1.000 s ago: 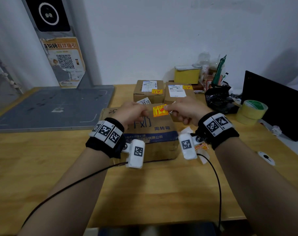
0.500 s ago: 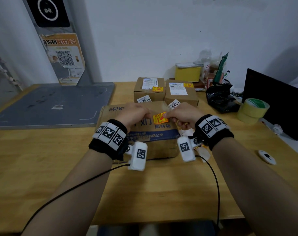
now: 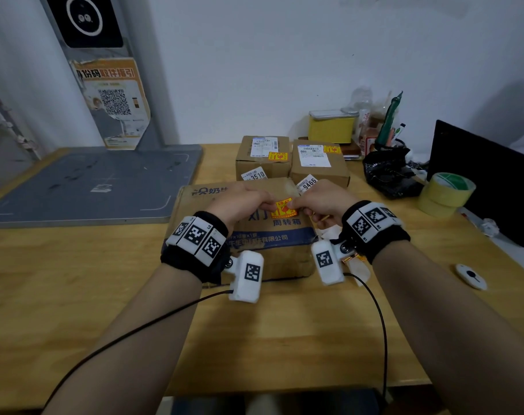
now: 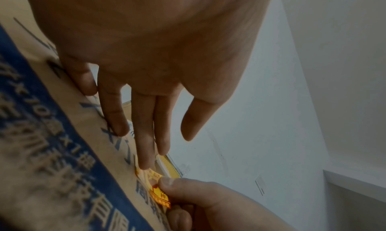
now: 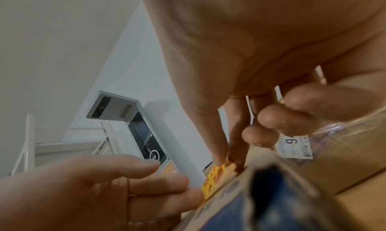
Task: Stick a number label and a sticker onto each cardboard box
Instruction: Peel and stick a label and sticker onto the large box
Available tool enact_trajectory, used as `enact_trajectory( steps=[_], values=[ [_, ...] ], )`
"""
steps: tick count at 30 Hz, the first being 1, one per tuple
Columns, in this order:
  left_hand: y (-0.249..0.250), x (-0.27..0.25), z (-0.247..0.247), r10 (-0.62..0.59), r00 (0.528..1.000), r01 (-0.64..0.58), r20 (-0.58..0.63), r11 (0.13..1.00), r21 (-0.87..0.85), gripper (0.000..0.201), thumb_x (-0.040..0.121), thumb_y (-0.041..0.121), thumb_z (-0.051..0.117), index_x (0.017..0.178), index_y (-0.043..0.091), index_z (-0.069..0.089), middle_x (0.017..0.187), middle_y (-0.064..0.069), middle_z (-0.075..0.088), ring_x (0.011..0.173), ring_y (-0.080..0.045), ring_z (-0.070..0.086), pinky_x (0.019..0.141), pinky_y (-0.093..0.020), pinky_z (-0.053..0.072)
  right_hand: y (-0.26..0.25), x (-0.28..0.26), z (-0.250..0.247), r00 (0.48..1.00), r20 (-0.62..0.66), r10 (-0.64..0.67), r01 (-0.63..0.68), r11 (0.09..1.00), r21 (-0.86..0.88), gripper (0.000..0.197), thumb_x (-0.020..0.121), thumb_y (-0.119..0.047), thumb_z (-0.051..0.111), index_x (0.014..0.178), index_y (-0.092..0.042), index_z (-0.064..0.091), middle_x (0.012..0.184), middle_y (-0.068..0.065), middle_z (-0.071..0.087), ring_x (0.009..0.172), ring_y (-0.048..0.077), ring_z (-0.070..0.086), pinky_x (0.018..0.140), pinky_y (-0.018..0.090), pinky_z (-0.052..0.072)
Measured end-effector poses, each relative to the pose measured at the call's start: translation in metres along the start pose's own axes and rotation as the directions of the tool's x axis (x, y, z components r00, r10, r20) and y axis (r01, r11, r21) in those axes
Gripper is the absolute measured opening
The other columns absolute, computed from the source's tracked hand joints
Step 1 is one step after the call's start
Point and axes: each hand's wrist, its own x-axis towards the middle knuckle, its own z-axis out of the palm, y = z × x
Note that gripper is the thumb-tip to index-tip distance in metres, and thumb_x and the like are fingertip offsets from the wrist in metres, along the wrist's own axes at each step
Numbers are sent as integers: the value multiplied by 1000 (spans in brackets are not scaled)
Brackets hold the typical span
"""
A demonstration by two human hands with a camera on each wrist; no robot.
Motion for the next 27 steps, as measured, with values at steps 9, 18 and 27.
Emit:
enact_trajectory(
  steps=[9,18,27],
  values=[
    [1,0,3,-36,999,36,-15,999,15,18,95,24,63,101,15,76,97,1,79,103,-8,63,89,-29,28,2,-2,-3,999,-37,-39,35,992,-125,28,88,-33,77,77,-13,61,59,1,52,46,14,43,43,20,38],
    [1,-2,2,-51,999,52,-17,999,11,23,95,24,63,112,12,73,96,2,80,94,-3,66,96,-32,34,-3,-3,-4,989,-115,-89,59,968,-243,30,87,-34,78,79,-8,65,62,6,59,45,17,45,43,23,35],
    [1,-2,2,-54,998,55,-22,998,30,20,95,25,62,108,15,74,94,3,80,97,-4,65,94,-32,34,-6,-2,-5,992,-111,-61,28,961,-275,33,84,-33,79,71,-13,56,63,9,53,43,18,42,43,23,34]
  ],
)
